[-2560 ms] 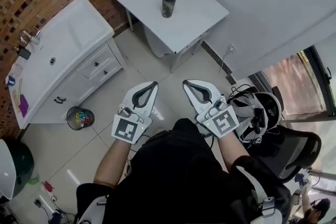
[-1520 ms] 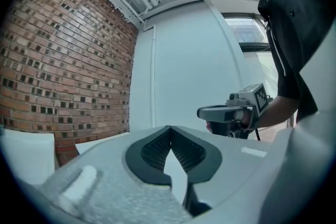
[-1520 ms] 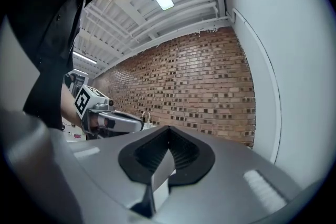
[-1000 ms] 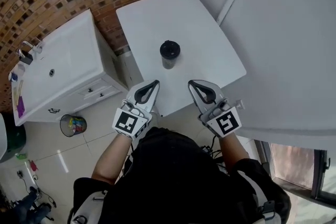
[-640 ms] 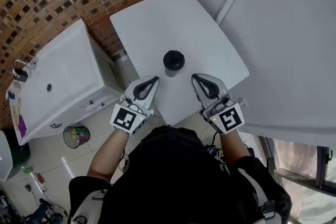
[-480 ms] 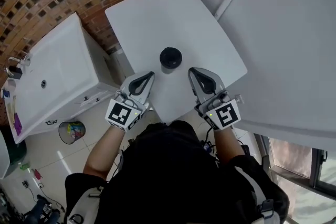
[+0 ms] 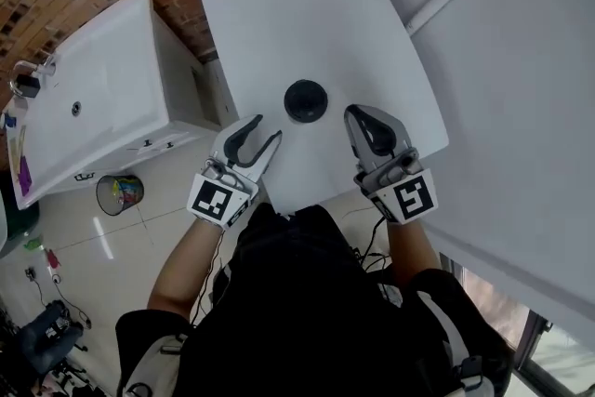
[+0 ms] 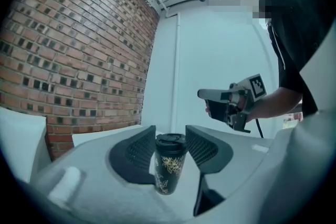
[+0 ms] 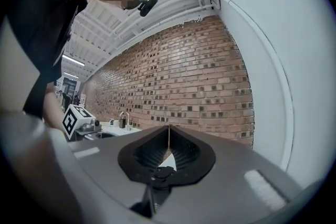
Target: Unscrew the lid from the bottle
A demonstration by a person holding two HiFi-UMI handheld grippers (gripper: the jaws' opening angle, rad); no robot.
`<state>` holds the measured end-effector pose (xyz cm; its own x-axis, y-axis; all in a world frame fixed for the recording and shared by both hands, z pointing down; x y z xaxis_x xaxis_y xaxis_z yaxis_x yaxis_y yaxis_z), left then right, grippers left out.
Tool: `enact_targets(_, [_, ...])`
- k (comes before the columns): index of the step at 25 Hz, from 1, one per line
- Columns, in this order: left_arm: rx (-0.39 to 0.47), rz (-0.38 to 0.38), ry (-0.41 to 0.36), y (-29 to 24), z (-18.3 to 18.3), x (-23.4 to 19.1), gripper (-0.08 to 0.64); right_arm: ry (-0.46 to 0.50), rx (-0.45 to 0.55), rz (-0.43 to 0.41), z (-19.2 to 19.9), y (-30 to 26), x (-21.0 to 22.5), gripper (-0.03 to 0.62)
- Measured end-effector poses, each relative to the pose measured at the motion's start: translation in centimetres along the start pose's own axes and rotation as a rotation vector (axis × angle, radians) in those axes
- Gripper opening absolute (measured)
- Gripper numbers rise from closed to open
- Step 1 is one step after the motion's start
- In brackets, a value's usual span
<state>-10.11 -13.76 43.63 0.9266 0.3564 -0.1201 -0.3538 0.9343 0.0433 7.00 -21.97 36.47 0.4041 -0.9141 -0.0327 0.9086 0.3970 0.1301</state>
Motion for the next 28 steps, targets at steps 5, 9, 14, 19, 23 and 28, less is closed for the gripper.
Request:
enact_targets(5, [-0.143, -0.043, 0.078, 0.0, 7.1, -0.8, 0.403, -0.017, -0.024, -0.031, 1.4, -0.3, 0.3, 0.011])
enact_targets(9, [-0.206, 0.031, 0.022, -1.5, 11.6, -0.3, 0.411, -0.051, -0.045, -0.028, 3.2, -0.1, 0.5, 0.011])
enact_targets(14, [-0.204, 0.096, -0.049, -3.7, 13.4, -0.4, 0.411, -0.095, -0.084, -0.052, 5.5, -1.1, 1.0, 0.011])
enact_targets(19, [-0.168, 0.075, -0.044, -5.2, 14.3, -1.3, 0.408, -0.087, -0.070, -0.060, 7.3, -2.1, 2.6, 0.015])
enact_targets(23, [-0.147, 0.098, -0.029, -5.7, 15.0, -0.5, 0.407, -0.100, -0.066, -0.044, 8.1, -2.8, 3.5, 0.015])
enact_targets(28, [-0.117, 0.082, -0.008, -7.0, 15.5, 0.3, 0.407, -0.120, -0.055, -0.025, 9.4, -2.3, 3.7, 0.015])
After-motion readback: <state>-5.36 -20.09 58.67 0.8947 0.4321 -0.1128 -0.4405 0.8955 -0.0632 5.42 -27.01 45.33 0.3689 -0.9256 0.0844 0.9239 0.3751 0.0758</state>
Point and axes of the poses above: the fingertips, and each gripper's own axes: y backward along the fingers, x to its right, z out of its underside, the point moved 5 cm from there along y, backward along the fingers, and after that the axes turned 7 degrees about x, right-handed, at the moved point
